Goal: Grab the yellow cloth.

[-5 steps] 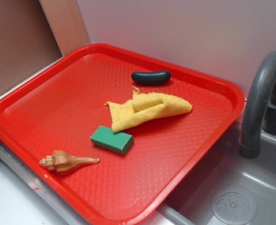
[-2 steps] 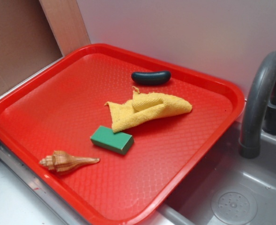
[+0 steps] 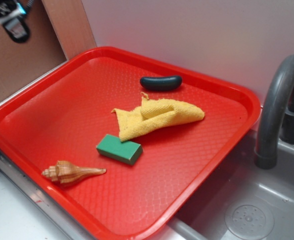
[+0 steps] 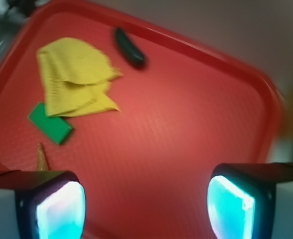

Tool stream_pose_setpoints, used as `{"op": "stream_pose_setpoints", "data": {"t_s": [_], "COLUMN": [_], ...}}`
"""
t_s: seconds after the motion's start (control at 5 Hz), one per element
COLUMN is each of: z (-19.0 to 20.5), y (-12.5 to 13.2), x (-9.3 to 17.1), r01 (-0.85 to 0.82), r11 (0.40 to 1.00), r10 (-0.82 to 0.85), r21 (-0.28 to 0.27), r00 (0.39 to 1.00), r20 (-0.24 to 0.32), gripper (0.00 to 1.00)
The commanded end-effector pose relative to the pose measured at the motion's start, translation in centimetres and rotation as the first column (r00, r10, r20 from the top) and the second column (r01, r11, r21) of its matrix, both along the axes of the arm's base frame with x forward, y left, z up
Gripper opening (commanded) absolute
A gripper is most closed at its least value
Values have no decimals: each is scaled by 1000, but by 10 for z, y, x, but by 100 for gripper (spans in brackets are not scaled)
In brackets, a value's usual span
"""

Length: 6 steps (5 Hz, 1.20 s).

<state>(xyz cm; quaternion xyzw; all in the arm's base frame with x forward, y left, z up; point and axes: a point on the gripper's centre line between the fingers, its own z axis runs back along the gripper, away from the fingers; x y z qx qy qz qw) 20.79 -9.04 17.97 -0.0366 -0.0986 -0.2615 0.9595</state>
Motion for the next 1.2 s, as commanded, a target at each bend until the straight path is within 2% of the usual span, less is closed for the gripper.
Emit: {"op": "stream_pose_setpoints", "data": {"t_s": [0.0,0.2,0.4,0.8,1.0], "z": [-9,-26,-44,-75,-90], "y": [-80,-107,-117,-131,-144], "x": [-7,3,21,47,52], "r01": [184,145,52,45,76], "r11": [982,989,998,998,997], "r10": [-183,-145,-52,-44,-76], "r21": [-41,-39,22,38,2], "r00": [983,989,998,999,996], "r20": [26,-9,-24,-24,-42], "gripper": [100,100,100,100,100]}}
